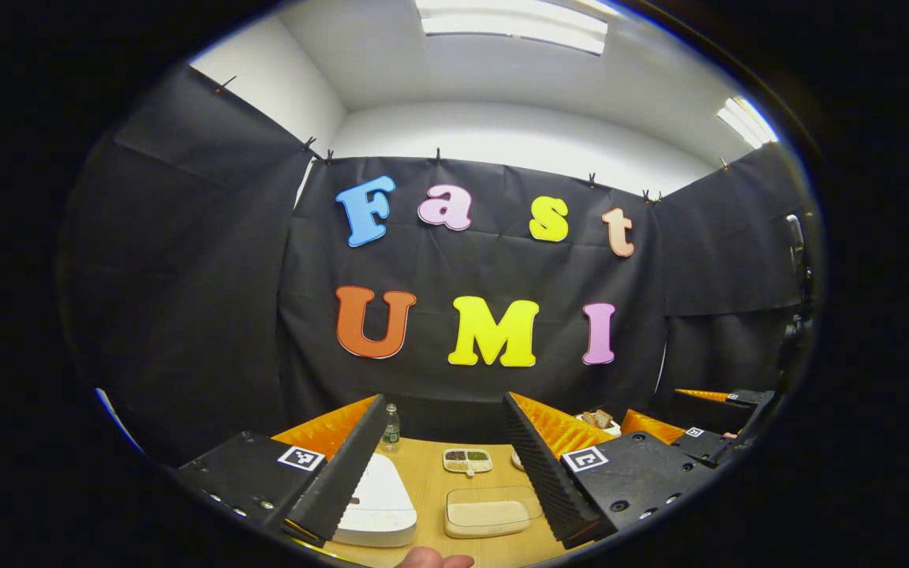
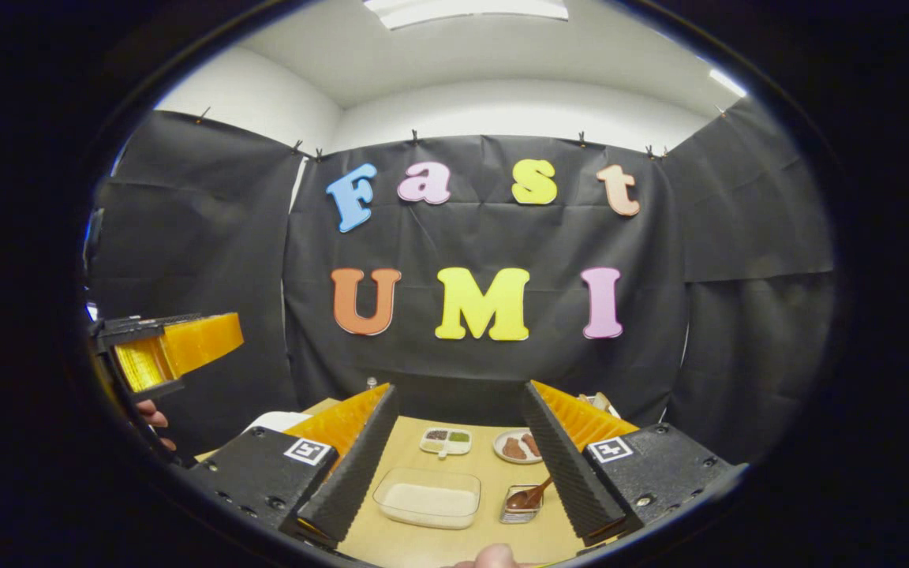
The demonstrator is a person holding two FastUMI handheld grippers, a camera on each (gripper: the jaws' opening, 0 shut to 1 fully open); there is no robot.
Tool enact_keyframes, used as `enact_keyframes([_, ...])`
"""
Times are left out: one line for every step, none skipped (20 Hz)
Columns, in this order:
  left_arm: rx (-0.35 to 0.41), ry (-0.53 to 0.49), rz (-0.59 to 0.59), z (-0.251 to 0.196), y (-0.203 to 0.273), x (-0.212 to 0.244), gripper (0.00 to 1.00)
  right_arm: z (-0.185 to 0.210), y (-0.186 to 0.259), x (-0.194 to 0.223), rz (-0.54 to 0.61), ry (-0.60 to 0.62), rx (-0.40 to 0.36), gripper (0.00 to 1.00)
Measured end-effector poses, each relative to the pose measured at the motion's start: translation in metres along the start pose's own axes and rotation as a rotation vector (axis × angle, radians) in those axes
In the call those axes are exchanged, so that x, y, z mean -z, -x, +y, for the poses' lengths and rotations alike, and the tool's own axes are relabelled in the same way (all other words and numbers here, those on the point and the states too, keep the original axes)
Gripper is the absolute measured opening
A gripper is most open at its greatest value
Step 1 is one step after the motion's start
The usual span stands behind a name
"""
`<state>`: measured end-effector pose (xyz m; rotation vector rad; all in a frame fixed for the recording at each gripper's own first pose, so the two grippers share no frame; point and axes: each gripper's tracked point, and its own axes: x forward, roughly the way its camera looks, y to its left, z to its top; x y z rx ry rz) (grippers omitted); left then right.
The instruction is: Close the left gripper, press the button to open the rice cooker; take a wooden spoon from the chopstick holder with the right hand, scoop a spoonful of rice and pour it into the rice cooker, then put the wooden spoon back into the chopstick holder.
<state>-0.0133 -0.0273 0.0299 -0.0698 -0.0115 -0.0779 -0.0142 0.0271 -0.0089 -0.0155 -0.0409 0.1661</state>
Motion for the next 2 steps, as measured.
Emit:
enact_keyframes([0.001,-0.003,0.003,0.0001,-0.0001,0.0008,0.94,0.0007,0.0003,0.0010,0.002,0.000,-0.002,1.00])
enact_keyframes([0.004,-0.008,0.005,-0.0014,-0.0011,0.0030,0.94,0.0015,-0.0016,0.0012,0.003,-0.002,-0.002,1.00])
